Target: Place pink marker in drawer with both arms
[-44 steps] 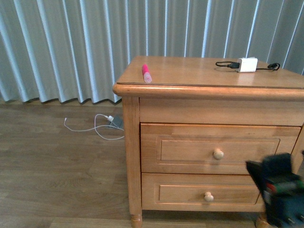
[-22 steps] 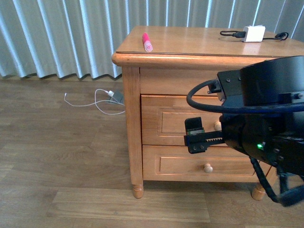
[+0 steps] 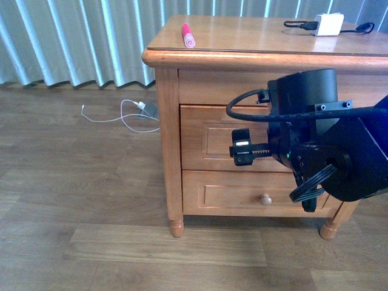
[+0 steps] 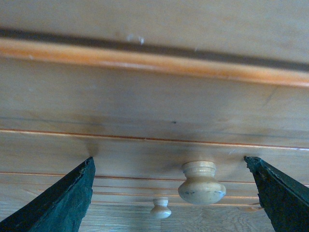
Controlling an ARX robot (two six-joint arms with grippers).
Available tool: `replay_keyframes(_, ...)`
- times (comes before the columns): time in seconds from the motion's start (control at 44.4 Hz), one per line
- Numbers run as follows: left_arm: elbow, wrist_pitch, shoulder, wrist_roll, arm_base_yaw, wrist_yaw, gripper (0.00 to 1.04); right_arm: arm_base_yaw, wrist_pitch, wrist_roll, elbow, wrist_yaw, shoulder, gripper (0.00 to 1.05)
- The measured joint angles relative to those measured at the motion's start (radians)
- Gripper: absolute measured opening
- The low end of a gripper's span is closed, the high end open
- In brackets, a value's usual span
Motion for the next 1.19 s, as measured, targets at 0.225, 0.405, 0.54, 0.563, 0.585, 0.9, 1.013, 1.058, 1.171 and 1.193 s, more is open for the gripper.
replay_keyframes(0.225, 0.000, 0.000, 0.000, 0.000, 0.000, 0.000, 0.99, -0.014, 0.034, 0.000, 0.004, -0.003, 0.028, 0.96)
replay_keyframes(0.405, 0.000, 0.000, 0.000, 0.000, 0.000, 0.000, 0.99, -0.017, 0.110, -0.006, -0.023, -0.009, 0.028, 0.78)
replay_keyframes(0.54, 0.000, 0.000, 0.000, 0.000, 0.000, 0.000, 0.99, -0.021, 0.115, -0.016, -0.032, -0.011, 0.027, 0.51)
replay_keyframes(0.563, 0.000, 0.000, 0.000, 0.000, 0.000, 0.000, 0.99, -0.021, 0.115, -0.017, -0.035, -0.012, 0.026, 0.48)
replay_keyframes(0.585, 0.000, 0.000, 0.000, 0.000, 0.000, 0.000, 0.99, -0.023, 0.114, -0.021, -0.039, -0.011, 0.024, 0.42)
replay_keyframes(0.9, 0.000, 0.000, 0.000, 0.000, 0.000, 0.000, 0.99, -0.034, 0.012, -0.024, -0.103, -0.057, -0.051, 0.22)
replay_keyframes(1.013, 0.000, 0.000, 0.000, 0.000, 0.000, 0.000, 0.99, -0.034, -0.019, -0.024, -0.153, -0.082, -0.095, 0.22)
replay_keyframes(1.058, 0.000, 0.000, 0.000, 0.000, 0.000, 0.000, 0.99, -0.034, -0.040, -0.024, -0.180, -0.098, -0.120, 0.22)
replay_keyframes(1.171, 0.000, 0.000, 0.000, 0.000, 0.000, 0.000, 0.99, -0.034, -0.081, -0.027, -0.243, -0.135, -0.181, 0.22)
replay_keyframes(1.193, 0.000, 0.000, 0.000, 0.000, 0.000, 0.000, 0.99, -0.034, -0.090, -0.030, -0.272, -0.148, -0.206, 0.22)
